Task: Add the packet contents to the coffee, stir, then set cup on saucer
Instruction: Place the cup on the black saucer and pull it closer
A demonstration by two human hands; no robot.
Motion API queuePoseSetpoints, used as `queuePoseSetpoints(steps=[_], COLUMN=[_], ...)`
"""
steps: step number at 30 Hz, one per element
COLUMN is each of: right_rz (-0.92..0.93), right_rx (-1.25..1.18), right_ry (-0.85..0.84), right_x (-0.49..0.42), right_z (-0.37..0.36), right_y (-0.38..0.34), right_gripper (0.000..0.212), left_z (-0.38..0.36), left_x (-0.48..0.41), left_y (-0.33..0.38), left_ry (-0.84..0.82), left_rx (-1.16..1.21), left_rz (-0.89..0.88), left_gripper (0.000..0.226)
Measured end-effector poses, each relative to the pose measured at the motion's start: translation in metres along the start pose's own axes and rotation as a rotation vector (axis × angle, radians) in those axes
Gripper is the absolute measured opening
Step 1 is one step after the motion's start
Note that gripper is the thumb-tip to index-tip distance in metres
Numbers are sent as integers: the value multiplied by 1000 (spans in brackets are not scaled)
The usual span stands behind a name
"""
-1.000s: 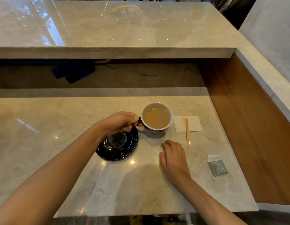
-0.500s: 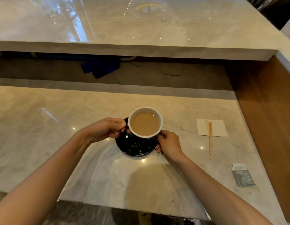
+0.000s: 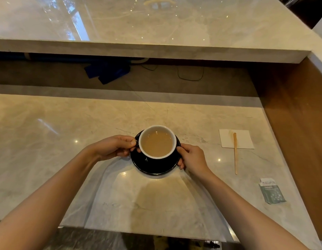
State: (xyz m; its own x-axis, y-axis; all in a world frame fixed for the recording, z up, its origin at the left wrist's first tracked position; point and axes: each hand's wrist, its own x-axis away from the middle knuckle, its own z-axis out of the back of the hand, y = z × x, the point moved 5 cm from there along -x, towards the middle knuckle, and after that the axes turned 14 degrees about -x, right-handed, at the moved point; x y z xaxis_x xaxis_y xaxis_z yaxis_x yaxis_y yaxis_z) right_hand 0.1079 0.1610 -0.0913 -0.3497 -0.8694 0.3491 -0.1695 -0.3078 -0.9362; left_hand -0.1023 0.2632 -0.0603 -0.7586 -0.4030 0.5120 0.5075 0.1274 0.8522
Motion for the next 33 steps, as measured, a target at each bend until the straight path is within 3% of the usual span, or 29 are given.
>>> queuePoseSetpoints(steps=[6,11,14,18,33], right_rz=[14,25,34,46,48], right_rx=[11,16,24,66,79], right_ry=[-7,-6,-8,-8,-15], right_x=[0,1,2,2,2], right_z=[0,0,0,0,0], right_y=[-1,-2,-4,-4,-8], right_gripper=[24,24,24,23,24], left_z=[11,15,15,7,13], left_x=[-2,3,7,5,-4], left_y=[-3,3,6,14,18], left_ry=[-38,-6,134,308,295], left_rx=[-95,-319,-512,-837,-912], left_rz=[89,130,81,-74,-31], left_gripper=[18,27,24,54,47])
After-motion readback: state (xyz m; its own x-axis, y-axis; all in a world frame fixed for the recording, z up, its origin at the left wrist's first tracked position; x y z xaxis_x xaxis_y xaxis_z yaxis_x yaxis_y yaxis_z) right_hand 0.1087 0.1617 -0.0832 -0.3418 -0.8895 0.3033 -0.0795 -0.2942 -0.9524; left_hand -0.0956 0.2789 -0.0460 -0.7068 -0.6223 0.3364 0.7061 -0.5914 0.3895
